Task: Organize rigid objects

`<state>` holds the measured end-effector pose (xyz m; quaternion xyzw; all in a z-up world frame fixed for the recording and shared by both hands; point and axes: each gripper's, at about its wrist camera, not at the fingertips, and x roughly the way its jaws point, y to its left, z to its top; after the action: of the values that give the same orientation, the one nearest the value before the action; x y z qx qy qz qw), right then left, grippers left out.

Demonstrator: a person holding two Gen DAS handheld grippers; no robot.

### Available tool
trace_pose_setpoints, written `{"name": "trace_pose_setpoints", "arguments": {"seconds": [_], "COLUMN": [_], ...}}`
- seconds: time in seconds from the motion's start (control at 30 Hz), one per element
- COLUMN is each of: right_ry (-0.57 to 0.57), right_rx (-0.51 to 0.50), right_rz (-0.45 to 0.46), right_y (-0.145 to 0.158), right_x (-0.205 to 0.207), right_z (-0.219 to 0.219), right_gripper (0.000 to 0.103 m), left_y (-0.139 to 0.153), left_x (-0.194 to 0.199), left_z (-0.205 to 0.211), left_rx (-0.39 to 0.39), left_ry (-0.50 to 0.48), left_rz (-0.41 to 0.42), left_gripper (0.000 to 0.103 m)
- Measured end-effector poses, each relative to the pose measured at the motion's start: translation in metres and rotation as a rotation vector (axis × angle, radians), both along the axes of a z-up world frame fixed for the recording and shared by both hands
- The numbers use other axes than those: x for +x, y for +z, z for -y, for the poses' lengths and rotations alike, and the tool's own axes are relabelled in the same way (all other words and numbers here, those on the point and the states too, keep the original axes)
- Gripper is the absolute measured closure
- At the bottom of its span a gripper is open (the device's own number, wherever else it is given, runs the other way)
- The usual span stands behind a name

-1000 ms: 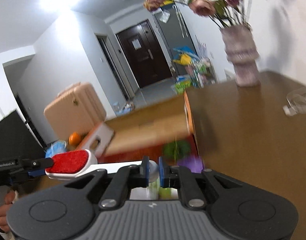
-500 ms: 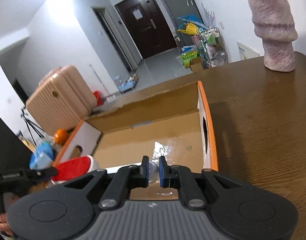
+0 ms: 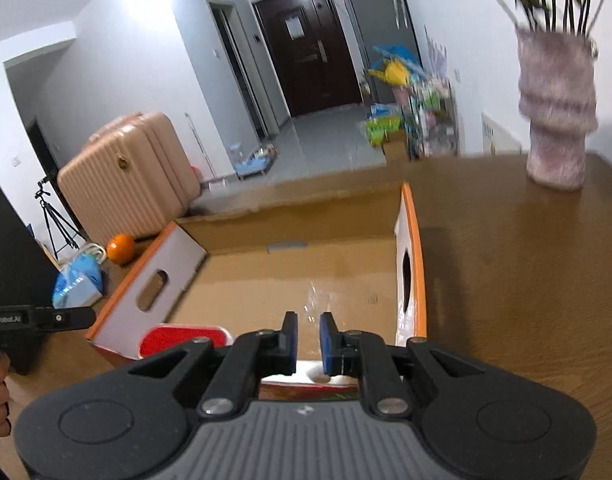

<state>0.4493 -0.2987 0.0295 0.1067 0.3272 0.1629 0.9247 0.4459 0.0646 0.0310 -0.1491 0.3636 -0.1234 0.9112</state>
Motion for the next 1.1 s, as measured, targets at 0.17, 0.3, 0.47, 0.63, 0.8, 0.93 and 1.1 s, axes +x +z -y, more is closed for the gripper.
{"name": "trace_pose_setpoints", "arguments": {"seconds": [0.17, 0.3, 0.47, 0.63, 0.8, 0.93, 1.1], "right_ry": [-0.001, -0.022, -0.078, -0.100, -0.114, -0.132, -0.107], "right_rx": [-0.071, -0.168, -0.252, -0.308, -0.258, -0.240, -0.225], "right_rz": [0.128, 0.264, 0.415, 0.515, 0.520, 0.508, 0.486], "right_y": [0.035, 0.043, 0.034, 0.018, 0.015, 0.012, 0.004], "right_x": [-0.044, -0.090, -0.148, -0.198, -0.233, -0.269, -0.327], "right_z": [-0.006, -0.016, -0.028, -0.038, -0.036, -0.038, -0.038], "right_gripper": [0.071, 0.037, 0.010, 0.003, 0.002, 0.001, 0.000], "left_y": [0.035, 0.044, 0.034, 0.019, 0.008, 0.005, 0.002], "left_x": [-0.039, -0.088, -0.156, -0.208, -0.239, -0.265, -0.318], "left_z": [0.003, 0.022, 0.052, 0.072, 0.076, 0.073, 0.062], "left_rx": [0.019, 0.170, 0.311, 0.374, 0.356, 0.343, 0.312], "left_ry": [0.030, 0.084, 0.104, 0.111, 0.124, 0.131, 0.135], "left_rz": [0.103, 0.240, 0.421, 0.535, 0.524, 0.513, 0.512], "left_gripper": [0.052, 0.033, 0.004, 0.000, 0.000, 0.000, 0.000]}}
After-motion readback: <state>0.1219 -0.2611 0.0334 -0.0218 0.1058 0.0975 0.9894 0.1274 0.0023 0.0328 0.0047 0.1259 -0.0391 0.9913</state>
